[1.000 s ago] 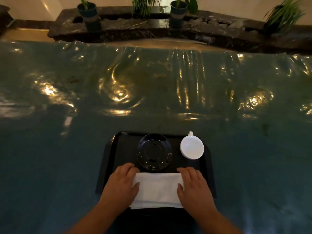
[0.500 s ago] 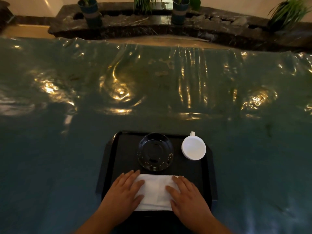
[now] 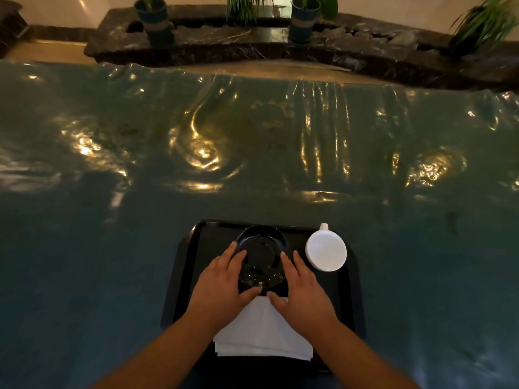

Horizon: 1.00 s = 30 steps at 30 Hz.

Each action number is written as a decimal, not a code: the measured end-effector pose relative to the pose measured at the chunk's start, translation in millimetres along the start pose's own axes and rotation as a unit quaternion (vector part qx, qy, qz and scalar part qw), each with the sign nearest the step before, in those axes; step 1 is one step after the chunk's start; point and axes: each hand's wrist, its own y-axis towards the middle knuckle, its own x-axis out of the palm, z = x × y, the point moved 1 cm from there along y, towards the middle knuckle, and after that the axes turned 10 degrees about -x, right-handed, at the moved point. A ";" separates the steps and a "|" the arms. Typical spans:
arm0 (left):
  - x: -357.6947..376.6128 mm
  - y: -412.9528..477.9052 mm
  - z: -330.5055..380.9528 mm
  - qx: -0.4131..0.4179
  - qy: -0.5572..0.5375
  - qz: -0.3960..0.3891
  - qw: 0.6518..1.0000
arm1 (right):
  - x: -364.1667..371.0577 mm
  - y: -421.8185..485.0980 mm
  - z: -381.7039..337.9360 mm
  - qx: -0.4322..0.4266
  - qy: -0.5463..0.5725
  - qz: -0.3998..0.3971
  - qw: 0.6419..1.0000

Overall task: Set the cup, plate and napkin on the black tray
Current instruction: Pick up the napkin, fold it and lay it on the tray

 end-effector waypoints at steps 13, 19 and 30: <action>-14.0 12.6 -24.2 -0.026 -0.031 -0.014 0.999 | 9.3 23.8 -11.7 -0.042 -0.072 -0.013 0.996; -9.1 14.1 -10.7 -0.027 -0.035 -0.015 0.999 | 9.7 19.2 -4.8 -0.018 -0.065 0.003 0.998; -5.0 13.4 3.6 -0.026 -0.001 -0.007 1.000 | 10.8 9.0 4.4 0.003 -0.055 0.007 0.998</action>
